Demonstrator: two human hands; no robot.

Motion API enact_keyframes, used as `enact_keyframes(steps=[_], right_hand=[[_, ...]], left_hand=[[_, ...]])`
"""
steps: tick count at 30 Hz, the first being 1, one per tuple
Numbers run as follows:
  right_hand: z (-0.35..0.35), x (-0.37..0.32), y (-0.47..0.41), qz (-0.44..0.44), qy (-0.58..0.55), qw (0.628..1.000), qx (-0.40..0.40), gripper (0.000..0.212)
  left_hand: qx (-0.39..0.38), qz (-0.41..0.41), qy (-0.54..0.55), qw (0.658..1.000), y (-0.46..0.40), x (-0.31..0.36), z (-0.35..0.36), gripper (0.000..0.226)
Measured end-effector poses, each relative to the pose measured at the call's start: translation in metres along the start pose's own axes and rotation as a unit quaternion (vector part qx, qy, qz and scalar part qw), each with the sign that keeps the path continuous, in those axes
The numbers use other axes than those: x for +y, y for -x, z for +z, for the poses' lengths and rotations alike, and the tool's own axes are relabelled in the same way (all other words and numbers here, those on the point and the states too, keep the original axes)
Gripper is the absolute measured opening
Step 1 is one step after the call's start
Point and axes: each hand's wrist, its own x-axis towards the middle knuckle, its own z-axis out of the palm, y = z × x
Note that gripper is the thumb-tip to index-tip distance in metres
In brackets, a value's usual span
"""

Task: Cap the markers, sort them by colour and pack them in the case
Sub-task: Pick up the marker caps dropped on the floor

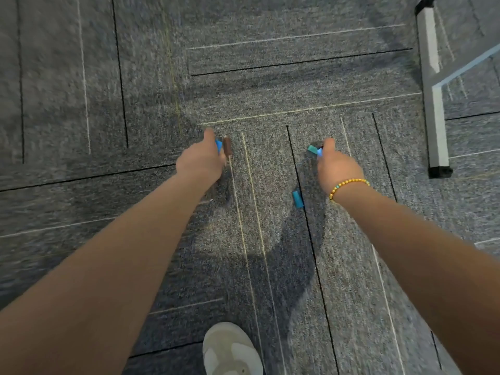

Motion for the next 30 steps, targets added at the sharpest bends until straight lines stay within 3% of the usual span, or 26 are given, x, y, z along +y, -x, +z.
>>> enact_keyframes(steps=[10, 13, 16, 20, 25, 30], right_hand=[[0.001, -0.023, -0.016, -0.02, 0.106, 0.993, -0.047, 0.042], [0.005, -0.03, -0.011, -0.002, 0.055, 0.996, -0.068, 0.044], [0.008, -0.034, 0.002, 0.017, -0.042, 0.998, -0.045, 0.035], [0.009, -0.03, 0.034, -0.019, -0.088, 0.995, -0.047, 0.034], [0.032, -0.021, 0.067, -0.052, 0.028, 0.994, -0.093, 0.039], [0.04, -0.022, 0.069, -0.055, 0.101, 0.991, -0.073, 0.045]], left_hand=[[-0.033, -0.002, -0.095, 0.995, -0.02, 0.008, 0.0, 0.032], [-0.043, -0.005, -0.1, 0.994, -0.014, 0.006, 0.005, 0.029], [-0.028, -0.023, -0.018, 0.999, -0.013, 0.004, 0.005, 0.03], [-0.029, -0.005, 0.008, 1.0, -0.018, 0.018, 0.0, 0.039], [-0.053, -0.02, -0.128, 0.99, -0.015, 0.036, 0.009, 0.049], [-0.059, 0.007, -0.151, 0.987, -0.009, 0.035, 0.015, 0.039]])
